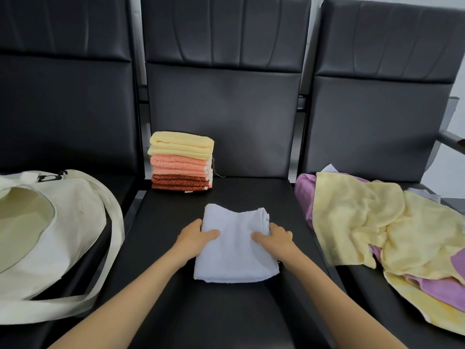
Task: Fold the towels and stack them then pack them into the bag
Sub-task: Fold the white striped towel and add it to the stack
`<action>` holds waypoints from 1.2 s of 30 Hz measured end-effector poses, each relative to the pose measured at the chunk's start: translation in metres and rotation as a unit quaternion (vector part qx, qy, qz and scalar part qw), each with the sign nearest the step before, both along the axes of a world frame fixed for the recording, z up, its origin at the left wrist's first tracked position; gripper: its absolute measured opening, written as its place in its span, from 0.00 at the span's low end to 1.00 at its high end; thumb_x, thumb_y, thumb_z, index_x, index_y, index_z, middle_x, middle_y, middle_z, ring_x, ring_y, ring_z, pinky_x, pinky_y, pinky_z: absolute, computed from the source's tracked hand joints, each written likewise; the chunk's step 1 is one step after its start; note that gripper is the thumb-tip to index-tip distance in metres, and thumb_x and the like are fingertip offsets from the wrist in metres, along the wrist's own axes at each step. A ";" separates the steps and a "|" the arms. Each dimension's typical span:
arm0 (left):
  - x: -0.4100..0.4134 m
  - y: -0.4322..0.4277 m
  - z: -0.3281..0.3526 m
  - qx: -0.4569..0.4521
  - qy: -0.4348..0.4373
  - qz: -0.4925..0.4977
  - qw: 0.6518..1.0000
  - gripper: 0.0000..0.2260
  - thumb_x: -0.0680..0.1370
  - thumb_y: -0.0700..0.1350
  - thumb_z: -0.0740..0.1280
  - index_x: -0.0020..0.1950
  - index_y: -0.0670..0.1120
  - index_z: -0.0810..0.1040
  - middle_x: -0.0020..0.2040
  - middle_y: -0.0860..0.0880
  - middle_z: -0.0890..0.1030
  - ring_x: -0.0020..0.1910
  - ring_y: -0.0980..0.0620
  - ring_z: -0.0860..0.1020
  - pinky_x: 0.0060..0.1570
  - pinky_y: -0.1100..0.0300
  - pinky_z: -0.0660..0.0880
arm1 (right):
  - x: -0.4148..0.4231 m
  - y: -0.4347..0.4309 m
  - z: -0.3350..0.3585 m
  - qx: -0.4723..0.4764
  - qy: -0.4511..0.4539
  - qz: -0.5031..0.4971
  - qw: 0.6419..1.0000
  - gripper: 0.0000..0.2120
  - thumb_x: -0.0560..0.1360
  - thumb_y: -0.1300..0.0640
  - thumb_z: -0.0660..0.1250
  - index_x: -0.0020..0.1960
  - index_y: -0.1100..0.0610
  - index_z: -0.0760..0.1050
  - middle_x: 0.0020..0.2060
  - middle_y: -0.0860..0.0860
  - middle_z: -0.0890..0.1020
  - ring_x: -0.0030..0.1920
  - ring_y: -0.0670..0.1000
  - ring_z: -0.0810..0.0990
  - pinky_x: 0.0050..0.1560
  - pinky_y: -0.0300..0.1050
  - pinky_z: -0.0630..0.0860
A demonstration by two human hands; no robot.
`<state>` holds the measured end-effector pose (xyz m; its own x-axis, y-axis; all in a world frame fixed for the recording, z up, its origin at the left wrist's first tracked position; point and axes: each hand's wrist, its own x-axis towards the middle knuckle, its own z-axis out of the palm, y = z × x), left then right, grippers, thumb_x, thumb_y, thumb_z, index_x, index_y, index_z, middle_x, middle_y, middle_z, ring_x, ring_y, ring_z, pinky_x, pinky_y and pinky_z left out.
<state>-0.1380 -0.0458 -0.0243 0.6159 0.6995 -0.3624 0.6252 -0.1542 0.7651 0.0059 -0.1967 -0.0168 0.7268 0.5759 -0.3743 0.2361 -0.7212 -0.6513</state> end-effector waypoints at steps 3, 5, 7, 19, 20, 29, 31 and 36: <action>-0.002 0.001 0.013 -0.114 -0.109 0.045 0.986 0.16 0.75 0.51 0.70 0.56 0.45 0.70 0.56 0.48 0.77 0.50 0.54 0.77 0.42 0.59 0.74 | 0.006 -0.005 0.010 0.152 0.135 -0.071 0.977 0.17 0.74 0.50 0.68 0.59 0.56 0.70 0.57 0.53 0.77 0.53 0.52 0.78 0.49 0.47 0.76; -0.003 0.002 0.020 -0.128 -0.168 0.065 0.975 0.21 0.74 0.49 0.72 0.61 0.45 0.66 0.57 0.48 0.76 0.50 0.54 0.77 0.43 0.60 0.74 | 0.011 -0.007 0.015 0.215 0.168 -0.085 0.958 0.20 0.74 0.52 0.70 0.61 0.57 0.67 0.57 0.54 0.78 0.51 0.52 0.79 0.44 0.45 0.76; -0.004 0.007 0.024 -0.140 -0.225 0.069 0.962 0.26 0.75 0.47 0.72 0.67 0.53 0.62 0.57 0.48 0.77 0.53 0.52 0.78 0.53 0.56 0.75 | 0.019 -0.007 0.017 0.275 0.198 -0.087 0.937 0.28 0.74 0.54 0.71 0.68 0.49 0.61 0.59 0.54 0.76 0.54 0.54 0.79 0.51 0.51 0.78; -0.005 0.008 0.032 -0.041 -0.210 -0.027 0.976 0.31 0.67 0.33 0.76 0.64 0.57 0.75 0.66 0.50 0.72 0.64 0.49 0.72 0.63 0.50 0.73 | 0.025 -0.017 0.032 0.302 0.105 0.069 0.945 0.23 0.66 0.67 0.75 0.54 0.46 0.78 0.58 0.44 0.76 0.59 0.51 0.76 0.56 0.47 0.79; -0.005 0.006 0.032 -0.015 -0.202 -0.033 0.979 0.31 0.67 0.34 0.76 0.65 0.56 0.74 0.66 0.51 0.72 0.64 0.50 0.72 0.64 0.49 0.73 | 0.025 -0.017 0.033 0.285 0.059 0.080 0.953 0.24 0.66 0.67 0.75 0.55 0.44 0.77 0.56 0.41 0.77 0.58 0.48 0.76 0.56 0.45 0.78; -0.001 -0.010 0.033 0.206 -0.171 -0.052 0.962 0.20 0.73 0.38 0.70 0.63 0.51 0.73 0.56 0.52 0.73 0.52 0.57 0.72 0.46 0.66 0.69 | 0.024 -0.018 0.031 0.170 -0.184 0.079 0.965 0.24 0.65 0.57 0.75 0.56 0.45 0.69 0.49 0.45 0.78 0.49 0.48 0.77 0.46 0.43 0.77; -0.002 -0.011 0.032 0.240 -0.191 -0.041 0.951 0.16 0.74 0.37 0.70 0.58 0.51 0.74 0.54 0.53 0.74 0.49 0.59 0.72 0.43 0.70 0.69 | 0.023 -0.016 0.029 0.147 -0.221 0.078 0.961 0.21 0.64 0.55 0.75 0.52 0.46 0.69 0.46 0.45 0.79 0.46 0.49 0.78 0.45 0.49 0.78; -0.004 -0.005 0.038 0.241 -0.175 -0.052 0.953 0.15 0.71 0.36 0.69 0.55 0.49 0.77 0.49 0.52 0.78 0.47 0.55 0.76 0.43 0.63 0.74 | 0.024 -0.015 0.029 0.138 -0.278 0.087 0.947 0.17 0.65 0.54 0.74 0.49 0.50 0.71 0.46 0.48 0.75 0.47 0.50 0.74 0.43 0.46 0.75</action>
<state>-0.1422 -0.0504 0.0139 0.7155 0.6610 0.2263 0.3058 -0.5875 0.7492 0.0300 -0.2113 0.0125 0.6527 0.7246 0.2211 0.6971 -0.4601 -0.5499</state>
